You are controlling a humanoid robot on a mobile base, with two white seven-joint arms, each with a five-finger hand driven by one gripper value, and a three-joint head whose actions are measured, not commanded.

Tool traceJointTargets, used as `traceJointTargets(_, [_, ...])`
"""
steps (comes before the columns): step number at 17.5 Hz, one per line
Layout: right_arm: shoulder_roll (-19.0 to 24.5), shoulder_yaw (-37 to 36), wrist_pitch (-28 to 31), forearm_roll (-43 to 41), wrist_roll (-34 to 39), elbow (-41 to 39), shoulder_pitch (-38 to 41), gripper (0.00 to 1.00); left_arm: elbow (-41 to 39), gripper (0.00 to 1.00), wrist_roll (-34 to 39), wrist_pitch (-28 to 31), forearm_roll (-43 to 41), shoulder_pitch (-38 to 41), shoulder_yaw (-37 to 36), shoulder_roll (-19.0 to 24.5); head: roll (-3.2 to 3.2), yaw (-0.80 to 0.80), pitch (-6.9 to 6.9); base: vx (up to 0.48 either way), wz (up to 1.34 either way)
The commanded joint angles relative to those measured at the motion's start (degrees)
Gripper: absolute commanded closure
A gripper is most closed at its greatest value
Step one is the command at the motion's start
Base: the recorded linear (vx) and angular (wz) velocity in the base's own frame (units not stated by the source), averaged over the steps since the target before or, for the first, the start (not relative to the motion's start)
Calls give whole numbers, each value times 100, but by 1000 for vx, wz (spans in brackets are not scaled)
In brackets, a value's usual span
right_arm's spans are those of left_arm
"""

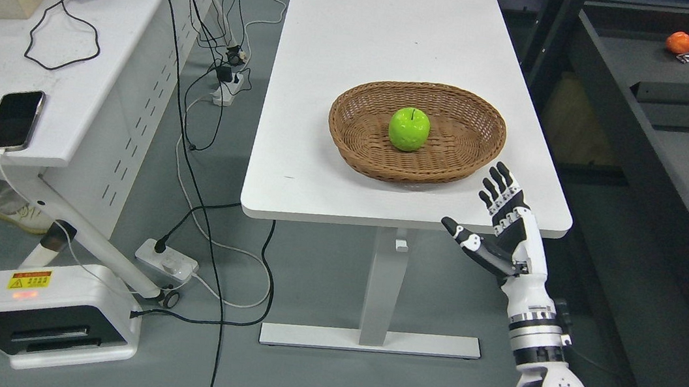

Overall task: Place green apple on left shelf middle layer
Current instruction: 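Raise the right hand and move it toward the wicker basket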

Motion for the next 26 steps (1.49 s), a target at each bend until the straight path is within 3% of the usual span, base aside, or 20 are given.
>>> traceJointTargets(1, [-100,-136,-5,-17,9,-17,163,0,6,0,2,4,0,0,0,100,0,0,0,-23,-32])
traceJointTargets(6, [-253,-172,-372,131,36,-17,103,0,6,0,2,4,0,0,0,100,0,0,0,-164,-221])
traceJointTargets(7, [-760,-32,-644,854,62,-17,-55,0,-3,0,2,4,0,0,0,100,0,0,0,-196,-239])
traceJointTargets(9, [-1316,310,-778,2838,53,-17,-415,0,-3,0,2,4,0,0,0,100,0,0,0,-161,-210])
traceJointTargets(10, [-1527,416,-857,3239,71,-34,-469,0,6,0,2,4,0,0,0,100,0,0,0,-125,-181])
traceJointTargets(12, [-1757,689,-980,3217,132,-52,-557,0,-3,0,2,4,0,0,0,100,0,0,0,-34,-220])
traceJointTargets(17, [-1793,1076,-1385,3199,167,-69,-969,0,-3,0,2,4,0,0,0,100,0,0,0,68,-27])
traceJointTargets(21, [-1968,1409,-956,3252,386,-35,-1663,0,-3,0,2,4,0,0,0,100,0,0,0,96,-224])
traceJointTargets(26, [-2004,2182,-560,3279,1176,80,-2244,0,-3,0,2,4,0,0,0,100,0,0,0,142,-295])
